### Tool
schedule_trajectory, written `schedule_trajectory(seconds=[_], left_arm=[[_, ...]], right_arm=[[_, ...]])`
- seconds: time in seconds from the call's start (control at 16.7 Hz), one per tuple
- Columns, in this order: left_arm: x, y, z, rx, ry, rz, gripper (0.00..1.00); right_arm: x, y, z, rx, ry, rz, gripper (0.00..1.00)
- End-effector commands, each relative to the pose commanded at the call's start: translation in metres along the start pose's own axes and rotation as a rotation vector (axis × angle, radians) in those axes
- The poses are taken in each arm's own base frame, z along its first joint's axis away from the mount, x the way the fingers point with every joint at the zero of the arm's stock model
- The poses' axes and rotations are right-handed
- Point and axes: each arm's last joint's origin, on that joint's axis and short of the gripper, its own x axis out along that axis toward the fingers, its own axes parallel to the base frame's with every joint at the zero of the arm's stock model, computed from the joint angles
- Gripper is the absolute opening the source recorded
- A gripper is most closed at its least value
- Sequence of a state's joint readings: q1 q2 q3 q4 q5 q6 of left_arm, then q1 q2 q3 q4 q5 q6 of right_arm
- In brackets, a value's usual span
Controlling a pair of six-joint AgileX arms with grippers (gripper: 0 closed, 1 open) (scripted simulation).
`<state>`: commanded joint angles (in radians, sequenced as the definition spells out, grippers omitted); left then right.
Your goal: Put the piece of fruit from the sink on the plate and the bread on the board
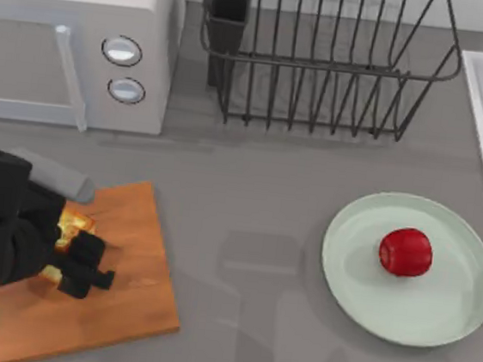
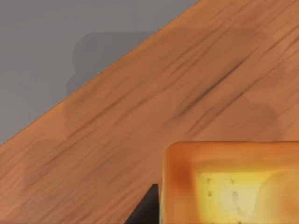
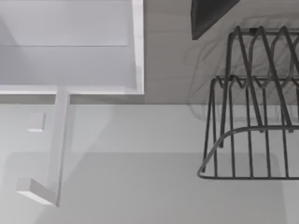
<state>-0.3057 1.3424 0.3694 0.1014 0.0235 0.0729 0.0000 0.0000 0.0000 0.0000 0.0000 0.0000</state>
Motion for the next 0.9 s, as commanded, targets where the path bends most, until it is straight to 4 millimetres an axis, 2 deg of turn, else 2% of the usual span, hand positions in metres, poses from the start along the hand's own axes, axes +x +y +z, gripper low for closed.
schedule_trajectory(seconds=[0.18, 0.42, 0.66, 0.9], left_arm=[[-0.004, -0.025, -0.009, -0.087, -0.038, 0.124, 0.0], [-0.019, -0.05, -0.021, -0.195, -0.179, 0.215, 0.0], [-0.028, -0.057, -0.029, -0.258, -0.265, 0.239, 0.0], [-0.028, -0.057, -0.029, -0.258, -0.265, 0.239, 0.0]], right_arm=[[0.0, 0.0, 0.0, 0.0, 0.0, 0.0, 1.0], [0.0, 0.0, 0.0, 0.0, 0.0, 0.0, 1.0], [0.0, 0.0, 0.0, 0.0, 0.0, 0.0, 1.0], [0.0, 0.0, 0.0, 0.0, 0.0, 0.0, 1.0]])
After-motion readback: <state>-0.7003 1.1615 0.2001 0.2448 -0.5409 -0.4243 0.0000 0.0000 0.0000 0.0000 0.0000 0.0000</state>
